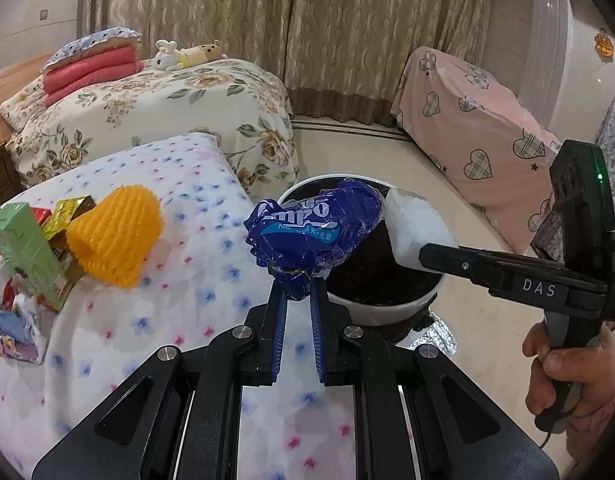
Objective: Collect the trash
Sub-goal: 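Carry both items over the trash bin and open both tools to drop them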
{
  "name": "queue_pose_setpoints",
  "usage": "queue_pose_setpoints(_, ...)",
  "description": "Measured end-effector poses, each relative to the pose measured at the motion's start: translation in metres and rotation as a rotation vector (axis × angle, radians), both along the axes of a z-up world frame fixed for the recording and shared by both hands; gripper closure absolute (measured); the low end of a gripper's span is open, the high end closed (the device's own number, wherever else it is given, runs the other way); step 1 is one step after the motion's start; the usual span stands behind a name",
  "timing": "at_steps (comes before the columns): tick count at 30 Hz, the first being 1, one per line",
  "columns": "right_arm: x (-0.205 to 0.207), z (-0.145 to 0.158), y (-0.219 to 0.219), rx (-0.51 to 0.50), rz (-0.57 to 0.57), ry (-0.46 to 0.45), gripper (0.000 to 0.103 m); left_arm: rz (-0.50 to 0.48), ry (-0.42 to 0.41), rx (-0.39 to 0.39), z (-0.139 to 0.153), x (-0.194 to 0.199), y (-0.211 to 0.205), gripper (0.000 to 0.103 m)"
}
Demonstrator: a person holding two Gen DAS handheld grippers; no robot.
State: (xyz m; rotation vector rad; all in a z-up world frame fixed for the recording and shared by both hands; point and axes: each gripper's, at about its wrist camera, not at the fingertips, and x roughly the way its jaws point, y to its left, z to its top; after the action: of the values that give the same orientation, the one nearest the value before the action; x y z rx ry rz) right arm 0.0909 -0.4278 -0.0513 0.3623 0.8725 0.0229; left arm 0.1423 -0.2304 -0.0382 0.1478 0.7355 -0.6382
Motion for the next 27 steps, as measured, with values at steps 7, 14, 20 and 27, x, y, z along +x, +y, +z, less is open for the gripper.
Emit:
queue_pose_setpoints(7,0.006,-0.004,-0.011,-0.002,-0.010,0.015,0.067,-0.015,0.006,0.021,0.002,0.010,-0.019,0.092)
queue_pose_setpoints(14,0.012,-0.006,-0.017,-0.002,-0.014,0.029,0.066,-0.023,0.038,0.042,-0.002,0.022,-0.030,0.092)
queue_pose_setpoints(20,0.017,-0.010,-0.023,0.002,-0.018,0.042,0.066,-0.029,0.062,0.053,-0.006,0.030,-0.038,0.092)
queue_pose_setpoints(27,0.021,-0.010,-0.026,-0.001,-0.025,0.053,0.061,-0.027,0.085,0.065,-0.008,0.036,-0.046,0.090)
